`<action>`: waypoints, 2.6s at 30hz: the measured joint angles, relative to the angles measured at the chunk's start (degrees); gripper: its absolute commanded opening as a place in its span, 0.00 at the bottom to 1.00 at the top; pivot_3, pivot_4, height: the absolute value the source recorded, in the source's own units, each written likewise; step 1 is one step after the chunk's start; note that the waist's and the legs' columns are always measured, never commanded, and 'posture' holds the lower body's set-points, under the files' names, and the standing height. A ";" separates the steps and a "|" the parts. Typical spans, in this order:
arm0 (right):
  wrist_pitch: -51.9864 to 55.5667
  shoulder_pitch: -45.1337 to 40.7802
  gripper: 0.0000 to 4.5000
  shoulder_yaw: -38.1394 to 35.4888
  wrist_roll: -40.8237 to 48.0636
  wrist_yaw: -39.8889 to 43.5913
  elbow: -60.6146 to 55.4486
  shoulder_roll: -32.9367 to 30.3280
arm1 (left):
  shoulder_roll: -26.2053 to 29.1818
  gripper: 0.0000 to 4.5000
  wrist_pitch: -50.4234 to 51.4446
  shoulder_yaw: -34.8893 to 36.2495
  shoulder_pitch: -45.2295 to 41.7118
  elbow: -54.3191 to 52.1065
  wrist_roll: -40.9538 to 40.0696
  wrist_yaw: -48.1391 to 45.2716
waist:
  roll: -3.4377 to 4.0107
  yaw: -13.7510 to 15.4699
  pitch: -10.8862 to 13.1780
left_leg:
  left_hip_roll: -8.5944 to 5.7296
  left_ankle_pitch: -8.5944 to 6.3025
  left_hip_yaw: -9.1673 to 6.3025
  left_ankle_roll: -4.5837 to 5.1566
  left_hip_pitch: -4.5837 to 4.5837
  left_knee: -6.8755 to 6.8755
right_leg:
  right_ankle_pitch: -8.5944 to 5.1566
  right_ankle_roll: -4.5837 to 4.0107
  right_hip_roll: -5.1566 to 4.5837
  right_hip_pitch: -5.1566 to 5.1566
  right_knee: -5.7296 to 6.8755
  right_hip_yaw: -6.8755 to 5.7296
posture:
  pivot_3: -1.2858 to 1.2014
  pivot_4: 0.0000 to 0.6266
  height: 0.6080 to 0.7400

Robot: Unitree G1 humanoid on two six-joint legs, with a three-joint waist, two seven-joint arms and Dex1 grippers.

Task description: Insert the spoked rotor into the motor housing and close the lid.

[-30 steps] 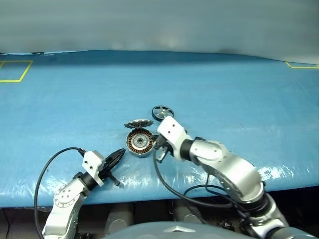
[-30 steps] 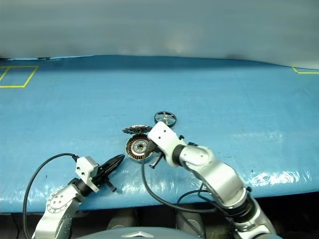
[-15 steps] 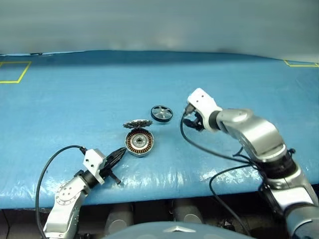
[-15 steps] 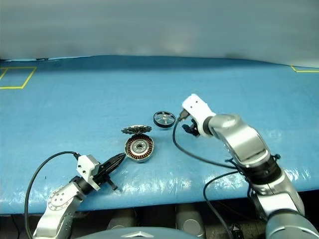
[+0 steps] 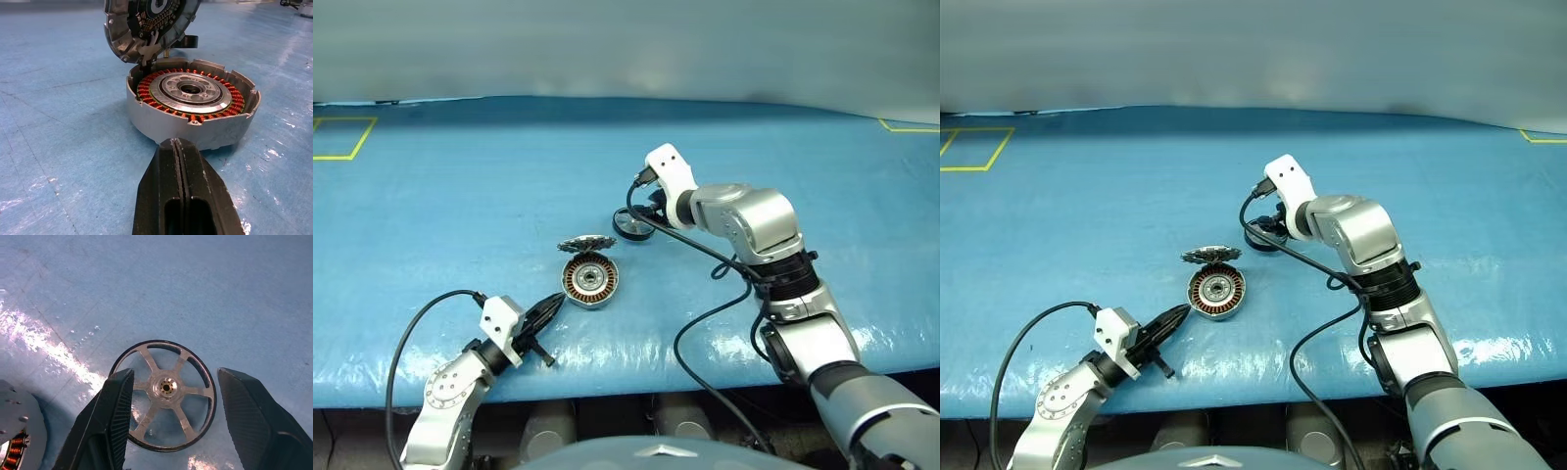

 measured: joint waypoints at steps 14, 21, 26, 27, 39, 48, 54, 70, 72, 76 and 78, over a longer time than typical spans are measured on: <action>-2.34 3.46 0.63 2.80 -1.08 1.02 1.76 0.62 | 0.07 0.00 1.71 -0.01 0.71 -2.06 0.02 0.55 | 0.03 -0.08 0.00 | 0.00 0.00 0.00 0.00 0.00 0.07 | 0.01 0.01 0.01 0.01 0.04 0.00 | 0.52 0.24 1.00; -4.58 5.01 0.63 3.11 -2.13 1.60 3.69 -0.10 | 0.18 0.00 2.41 -0.01 0.75 -2.68 0.00 0.95 | 0.04 -0.09 0.00 | 0.00 0.00 0.01 0.00 0.00 0.16 | 0.03 0.06 0.01 0.03 0.05 0.00 | 0.52 0.24 1.00; -5.78 6.33 0.63 2.90 -2.25 2.08 4.15 -0.37 | 0.19 0.00 2.56 0.00 0.87 -2.68 -0.07 0.89 | 0.07 -0.11 -0.02 | 0.00 0.00 0.01 0.00 0.02 0.19 | 0.04 0.08 0.02 0.07 0.04 0.01 | 0.52 0.24 1.00; -5.87 6.43 0.63 2.88 -2.25 2.08 4.13 -0.37 | 0.20 0.00 2.56 0.00 0.88 -2.68 -0.09 0.86 | 0.08 -0.11 -0.03 | 0.00 0.00 0.01 0.00 0.03 0.19 | 0.04 0.08 0.02 0.07 0.05 0.01 | 0.52 0.24 1.00; -6.99 9.77 0.25 1.49 -2.08 2.02 0.12 0.06 | 0.21 0.00 2.50 0.04 0.71 -2.54 -0.13 -0.06 | 0.15 -0.09 -0.10 | 0.00 0.00 0.01 0.00 0.15 0.33 | -0.04 0.32 0.03 0.24 0.05 0.02 | 0.52 0.24 1.00; -4.44 11.57 0.23 0.92 -3.55 -0.99 -6.62 -2.08 | 0.29 0.00 1.38 0.25 1.59 -1.46 -0.12 -0.40 | 0.20 0.00 -0.09 | -0.01 0.00 0.01 0.00 0.10 0.35 | -0.03 0.34 0.01 0.21 0.05 0.03 | 0.52 0.24 1.00; 1.07 11.91 0.21 1.81 -4.52 0.11 -17.41 -12.97 | 0.22 0.00 1.05 0.30 1.56 -0.28 -0.18 -0.99 | 0.23 0.27 -0.08 | -0.04 -0.01 0.00 0.01 0.01 0.32 | -0.03 0.33 -0.02 0.15 0.00 0.02 | 0.52 0.24 1.00; 14.26 19.04 0.21 8.31 11.67 14.42 -49.97 -28.76 | 0.02 0.00 -0.25 0.21 0.32 2.96 -0.33 -2.96 | 0.26 0.26 -0.07 | -0.02 -0.02 0.00 0.04 0.05 0.48 | -0.19 0.26 0.01 0.20 0.02 0.02 | 0.52 0.24 1.00; 15.52 17.13 0.21 8.24 13.63 14.71 -51.31 -26.50 | -0.01 0.00 -0.32 0.17 0.19 2.99 -0.34 -3.15 | 0.26 0.19 -0.07 | -0.02 -0.02 0.01 0.04 0.05 0.50 | -0.18 0.26 0.01 0.20 0.02 0.03 | 0.52 0.24 1.00; 16.37 14.11 0.21 8.24 14.65 13.05 -51.63 -22.72 | -0.06 0.00 -0.45 0.13 0.30 2.99 -0.34 -3.41 | 0.24 0.33 -0.08 | -0.03 -0.02 0.00 0.04 0.05 0.51 | -0.18 0.25 0.00 0.22 0.02 0.02 | 0.52 0.24 1.00; 16.30 12.29 0.21 9.36 14.61 11.55 -50.81 -20.91 | -0.11 0.00 -0.56 0.08 0.47 2.99 -0.33 -3.39 | 0.25 0.33 -0.08 | -0.03 -0.02 0.00 0.04 0.05 0.49 | -0.17 0.26 0.00 0.21 0.01 0.02 | 0.52 0.24 1.00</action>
